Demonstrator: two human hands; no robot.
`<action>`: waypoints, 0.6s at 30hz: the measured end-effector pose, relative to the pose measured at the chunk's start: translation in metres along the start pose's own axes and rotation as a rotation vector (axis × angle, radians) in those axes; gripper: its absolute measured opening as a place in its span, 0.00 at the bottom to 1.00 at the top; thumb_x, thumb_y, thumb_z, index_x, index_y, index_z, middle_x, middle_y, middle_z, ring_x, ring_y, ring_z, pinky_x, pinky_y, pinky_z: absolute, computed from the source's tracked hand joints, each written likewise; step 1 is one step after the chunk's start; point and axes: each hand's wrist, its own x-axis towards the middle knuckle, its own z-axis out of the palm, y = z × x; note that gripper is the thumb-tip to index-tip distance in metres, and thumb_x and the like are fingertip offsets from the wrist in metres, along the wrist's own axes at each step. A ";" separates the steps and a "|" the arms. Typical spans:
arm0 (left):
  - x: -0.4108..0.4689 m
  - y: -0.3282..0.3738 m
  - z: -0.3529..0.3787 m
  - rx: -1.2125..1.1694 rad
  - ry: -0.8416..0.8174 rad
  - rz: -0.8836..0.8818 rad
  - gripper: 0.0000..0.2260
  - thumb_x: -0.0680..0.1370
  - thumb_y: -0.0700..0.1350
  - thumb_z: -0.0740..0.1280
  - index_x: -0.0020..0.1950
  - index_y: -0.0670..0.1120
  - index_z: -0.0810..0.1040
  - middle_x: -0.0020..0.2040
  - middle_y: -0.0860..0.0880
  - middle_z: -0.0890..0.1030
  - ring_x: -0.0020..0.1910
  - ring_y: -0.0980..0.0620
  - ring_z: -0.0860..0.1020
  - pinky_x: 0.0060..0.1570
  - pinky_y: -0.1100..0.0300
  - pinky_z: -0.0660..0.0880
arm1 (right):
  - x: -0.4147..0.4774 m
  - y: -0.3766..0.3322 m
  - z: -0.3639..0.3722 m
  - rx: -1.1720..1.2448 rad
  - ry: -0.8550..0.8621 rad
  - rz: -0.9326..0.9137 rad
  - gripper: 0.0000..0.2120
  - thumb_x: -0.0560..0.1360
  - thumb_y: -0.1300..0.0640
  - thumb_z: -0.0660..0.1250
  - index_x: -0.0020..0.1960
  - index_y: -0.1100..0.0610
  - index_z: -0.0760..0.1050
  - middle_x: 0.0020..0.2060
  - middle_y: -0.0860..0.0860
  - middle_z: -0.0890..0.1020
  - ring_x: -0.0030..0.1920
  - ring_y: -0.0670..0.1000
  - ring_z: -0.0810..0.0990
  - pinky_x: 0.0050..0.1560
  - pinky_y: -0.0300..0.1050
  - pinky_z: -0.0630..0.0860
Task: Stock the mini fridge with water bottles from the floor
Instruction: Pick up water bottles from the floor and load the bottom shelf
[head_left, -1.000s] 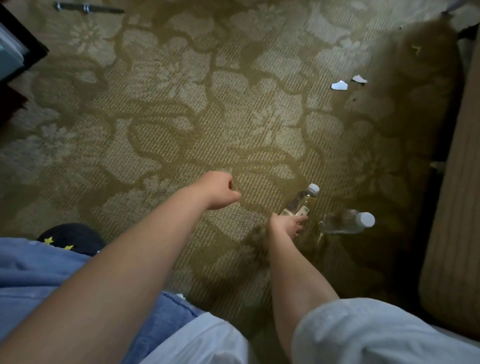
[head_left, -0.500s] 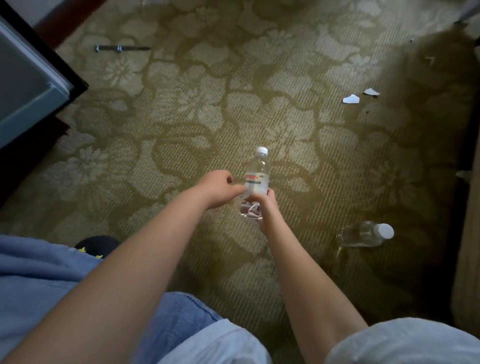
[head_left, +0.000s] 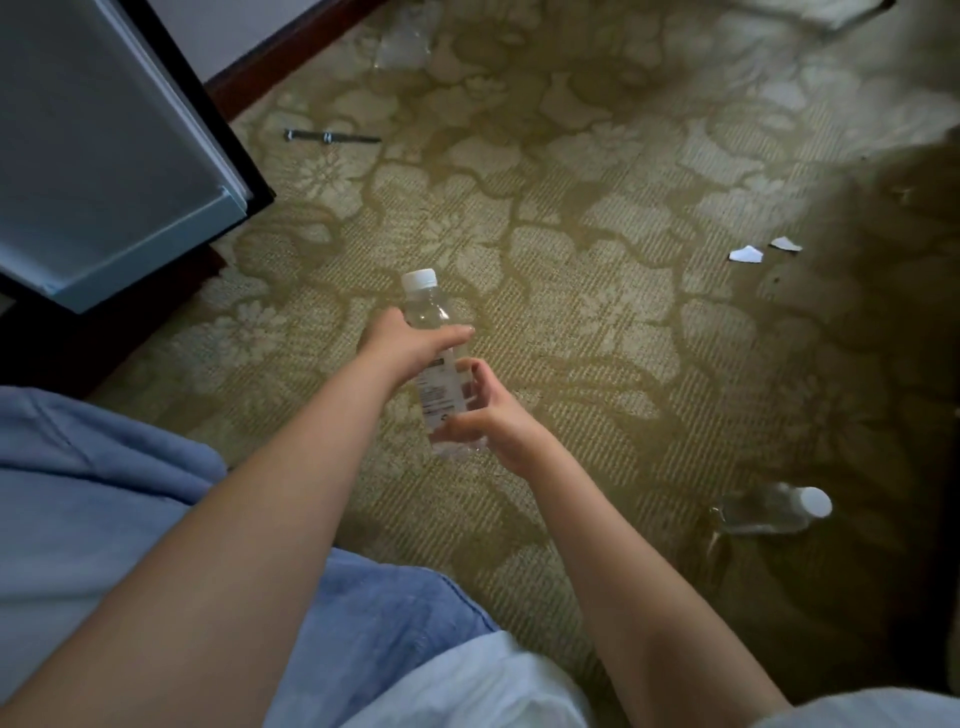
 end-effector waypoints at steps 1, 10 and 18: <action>0.000 -0.002 0.003 0.041 0.040 0.014 0.20 0.66 0.55 0.76 0.52 0.46 0.78 0.51 0.48 0.81 0.52 0.48 0.79 0.49 0.55 0.74 | -0.001 0.004 0.000 0.007 0.002 -0.003 0.31 0.65 0.72 0.70 0.64 0.56 0.65 0.51 0.54 0.77 0.47 0.52 0.82 0.51 0.55 0.80; -0.038 0.015 0.044 0.358 -0.011 0.207 0.20 0.67 0.55 0.76 0.48 0.46 0.74 0.48 0.51 0.75 0.47 0.50 0.73 0.47 0.58 0.70 | -0.033 0.060 -0.077 0.324 0.741 0.230 0.06 0.79 0.54 0.64 0.54 0.55 0.73 0.41 0.50 0.77 0.36 0.48 0.75 0.33 0.41 0.72; -0.061 0.023 0.098 0.370 -0.206 0.335 0.30 0.63 0.51 0.79 0.61 0.48 0.74 0.54 0.50 0.80 0.51 0.51 0.77 0.51 0.58 0.73 | -0.129 0.110 -0.140 0.556 1.394 0.313 0.37 0.71 0.54 0.73 0.75 0.53 0.60 0.67 0.56 0.72 0.66 0.60 0.73 0.67 0.59 0.70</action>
